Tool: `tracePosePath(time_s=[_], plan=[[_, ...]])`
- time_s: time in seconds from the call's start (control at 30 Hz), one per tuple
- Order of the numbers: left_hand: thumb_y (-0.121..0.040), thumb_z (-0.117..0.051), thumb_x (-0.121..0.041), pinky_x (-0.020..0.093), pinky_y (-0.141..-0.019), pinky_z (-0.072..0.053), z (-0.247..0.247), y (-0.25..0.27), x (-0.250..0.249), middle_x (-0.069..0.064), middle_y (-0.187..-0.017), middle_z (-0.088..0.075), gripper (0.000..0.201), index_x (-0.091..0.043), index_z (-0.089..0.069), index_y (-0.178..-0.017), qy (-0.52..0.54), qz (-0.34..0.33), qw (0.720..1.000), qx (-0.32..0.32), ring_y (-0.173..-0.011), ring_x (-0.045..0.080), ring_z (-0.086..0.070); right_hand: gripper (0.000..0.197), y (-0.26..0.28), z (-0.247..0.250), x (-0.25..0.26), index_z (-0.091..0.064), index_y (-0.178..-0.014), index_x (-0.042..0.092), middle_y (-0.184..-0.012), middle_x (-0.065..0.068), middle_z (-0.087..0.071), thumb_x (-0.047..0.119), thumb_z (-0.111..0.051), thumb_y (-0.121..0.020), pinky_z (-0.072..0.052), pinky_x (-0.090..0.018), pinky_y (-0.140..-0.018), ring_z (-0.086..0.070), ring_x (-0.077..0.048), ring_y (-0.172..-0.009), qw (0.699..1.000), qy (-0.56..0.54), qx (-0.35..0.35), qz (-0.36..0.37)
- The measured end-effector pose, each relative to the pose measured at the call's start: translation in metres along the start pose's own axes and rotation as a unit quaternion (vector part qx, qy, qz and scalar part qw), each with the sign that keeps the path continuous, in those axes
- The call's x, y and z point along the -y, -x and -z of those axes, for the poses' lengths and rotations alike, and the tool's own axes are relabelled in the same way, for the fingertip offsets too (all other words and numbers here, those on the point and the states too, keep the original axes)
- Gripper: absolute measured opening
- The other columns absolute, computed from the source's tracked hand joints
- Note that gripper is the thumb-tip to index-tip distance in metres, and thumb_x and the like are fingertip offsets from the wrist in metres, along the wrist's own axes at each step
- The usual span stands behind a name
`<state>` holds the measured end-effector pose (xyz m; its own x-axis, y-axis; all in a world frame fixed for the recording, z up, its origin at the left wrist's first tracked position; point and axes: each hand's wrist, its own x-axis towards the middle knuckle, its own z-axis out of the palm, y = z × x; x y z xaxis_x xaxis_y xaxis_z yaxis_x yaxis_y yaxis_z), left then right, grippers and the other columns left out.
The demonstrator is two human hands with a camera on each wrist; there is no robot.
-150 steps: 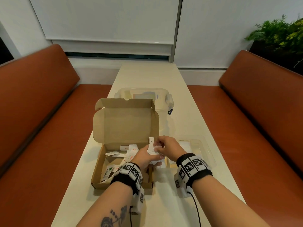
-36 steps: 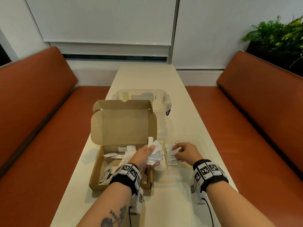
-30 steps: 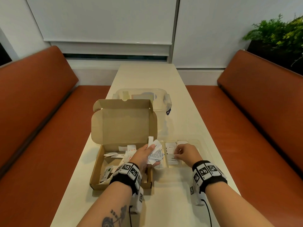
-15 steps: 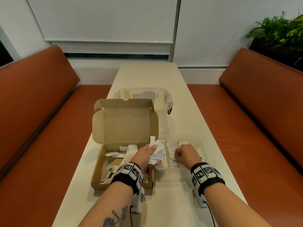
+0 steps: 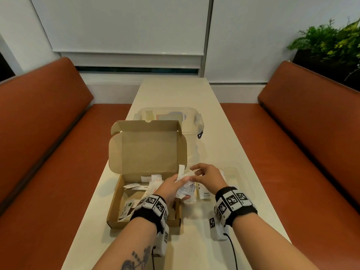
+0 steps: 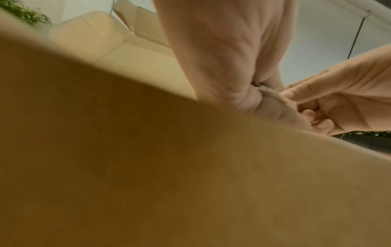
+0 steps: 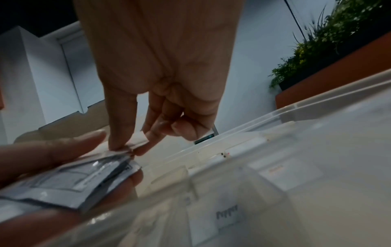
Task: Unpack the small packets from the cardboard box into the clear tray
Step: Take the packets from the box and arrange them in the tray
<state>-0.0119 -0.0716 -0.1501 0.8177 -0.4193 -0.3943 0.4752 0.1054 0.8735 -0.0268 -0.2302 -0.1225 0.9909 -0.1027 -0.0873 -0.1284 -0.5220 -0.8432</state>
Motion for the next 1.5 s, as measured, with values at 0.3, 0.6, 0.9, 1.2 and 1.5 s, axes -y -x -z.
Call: tracePosePath(time_s=[0.3,0.6,0.9,1.2,1.5], plan=[[-0.087,-0.068,-0.01,0.029,-0.068,-0.059,0.002,0.0,0.001,0.014,-0.109,-0.068,0.025,-0.01,-0.062,-0.111,-0.042,-0.017,0.999,-0.002,-0.089,0.019,-0.069,0.008,0.003,0.018,-0.01,-0.067,-0.074,0.014,-0.064,0.001,-0.063,0.011,-0.072,-0.079,-0.041,-0.011,-0.057,-0.054,-0.006,-0.059,0.999,-0.009,-0.037,-0.018],[-0.086,-0.067,-0.008,0.029,-0.064,-0.058,0.003,-0.003,0.001,0.012,-0.099,-0.067,0.014,-0.011,-0.065,-0.099,-0.041,-0.007,0.999,-0.007,-0.088,0.02,-0.068,0.022,0.006,0.035,-0.034,-0.062,-0.061,0.023,-0.069,0.006,-0.064,0.015,-0.076,-0.076,-0.044,-0.018,-0.061,-0.056,-0.008,-0.066,0.985,0.156,0.02,-0.073],[-0.087,-0.066,-0.008,0.027,-0.063,-0.058,0.003,-0.003,0.001,0.014,-0.102,-0.066,0.013,-0.011,-0.064,-0.1,-0.043,-0.009,0.999,-0.004,-0.089,0.022,-0.067,0.014,0.01,0.02,-0.046,-0.068,-0.065,0.026,-0.075,0.003,-0.069,0.023,-0.078,-0.074,-0.039,-0.015,-0.058,-0.059,-0.007,-0.069,0.978,0.198,-0.024,-0.069],[-0.087,-0.066,-0.007,0.03,-0.066,-0.059,0.004,-0.004,0.002,0.013,-0.099,-0.067,0.013,-0.011,-0.064,-0.099,-0.045,-0.011,0.999,0.001,-0.088,0.021,-0.068,0.009,0.005,0.011,-0.043,-0.066,-0.088,0.021,-0.092,0.004,-0.051,0.024,-0.068,-0.079,-0.041,-0.025,-0.084,-0.041,-0.02,-0.107,0.926,0.376,0.014,-0.012],[-0.082,-0.072,-0.009,0.029,-0.063,-0.056,0.005,-0.005,0.004,0.013,-0.096,-0.07,0.016,-0.011,-0.067,-0.097,-0.037,-0.015,0.999,-0.011,-0.089,0.023,-0.07,0.021,0.011,0.005,-0.024,-0.061,-0.083,0.021,-0.082,0.01,-0.057,0.036,-0.074,-0.076,-0.035,-0.017,-0.065,-0.049,-0.008,-0.082,0.984,0.154,-0.056,0.064]])
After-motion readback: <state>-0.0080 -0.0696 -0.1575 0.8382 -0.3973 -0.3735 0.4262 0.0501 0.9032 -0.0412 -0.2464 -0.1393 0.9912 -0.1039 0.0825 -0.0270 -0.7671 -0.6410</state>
